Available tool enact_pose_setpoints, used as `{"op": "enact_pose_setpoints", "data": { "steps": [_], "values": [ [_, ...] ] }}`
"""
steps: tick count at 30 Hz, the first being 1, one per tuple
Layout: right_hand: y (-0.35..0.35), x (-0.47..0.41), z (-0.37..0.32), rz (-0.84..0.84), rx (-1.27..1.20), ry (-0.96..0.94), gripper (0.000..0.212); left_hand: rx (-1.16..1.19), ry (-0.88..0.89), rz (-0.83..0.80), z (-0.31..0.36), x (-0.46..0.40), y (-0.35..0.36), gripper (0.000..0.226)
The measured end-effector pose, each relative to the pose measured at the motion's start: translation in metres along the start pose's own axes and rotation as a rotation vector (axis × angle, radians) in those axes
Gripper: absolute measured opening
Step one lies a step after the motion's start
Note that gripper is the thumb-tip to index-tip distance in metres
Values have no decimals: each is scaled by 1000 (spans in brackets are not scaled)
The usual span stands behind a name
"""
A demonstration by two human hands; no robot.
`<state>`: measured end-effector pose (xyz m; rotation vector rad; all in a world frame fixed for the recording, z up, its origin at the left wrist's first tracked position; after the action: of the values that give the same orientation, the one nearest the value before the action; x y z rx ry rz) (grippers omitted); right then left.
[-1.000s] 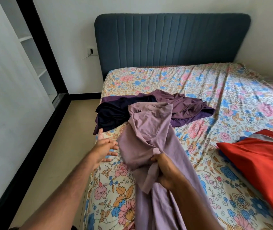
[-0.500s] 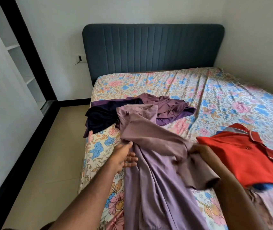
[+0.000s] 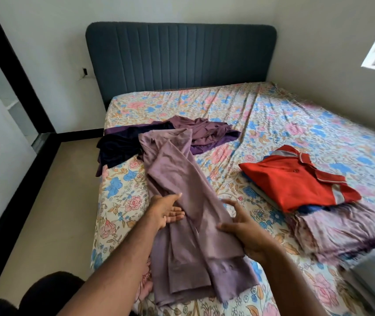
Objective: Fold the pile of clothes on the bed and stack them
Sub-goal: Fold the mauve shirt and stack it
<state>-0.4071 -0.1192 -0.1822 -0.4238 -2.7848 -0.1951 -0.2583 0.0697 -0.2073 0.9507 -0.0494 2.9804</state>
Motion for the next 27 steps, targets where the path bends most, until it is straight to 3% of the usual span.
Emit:
{"op": "enact_pose_setpoints", "data": {
  "steps": [2,3,6,8,11,16,21,23,27],
  "values": [
    [-3,6,-2,-71,-210,-11,77,-10,-4,-15,-3,8,-1,34],
    [-6,9,2,-59,-190,-7,73,-21,-2,-24,-4,11,-2,35],
    [-11,21,23,78,325,-52,43,-44,-13,-44,-11,22,-3,35],
    [-15,25,38,126,434,-51,38,-102,7,-48,-17,28,-1,32],
    [-16,33,46,117,362,-51,38,-213,111,-19,-28,35,2,24],
    [-15,40,50,39,119,-55,43,-391,340,71,-42,40,-1,31],
    [-20,45,62,138,617,-177,54,-652,675,65,-55,52,-17,23],
    [-21,49,53,129,853,-248,48,-771,839,23,-66,55,-34,13],
    [-36,49,31,209,1130,-442,25,-1145,1132,-25,-93,44,-81,40]
  ]
}}
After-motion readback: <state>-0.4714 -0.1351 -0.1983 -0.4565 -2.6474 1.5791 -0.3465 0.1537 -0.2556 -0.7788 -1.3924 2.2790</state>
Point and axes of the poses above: each hand's wrist, its own x-axis away from the middle knuckle, its own y-axis out of the palm, z = x × y, the point moved 2 cm from there along -x, towards the middle knuckle, and after that the axes turned 9 degrees about z, right-handed, at the moved point
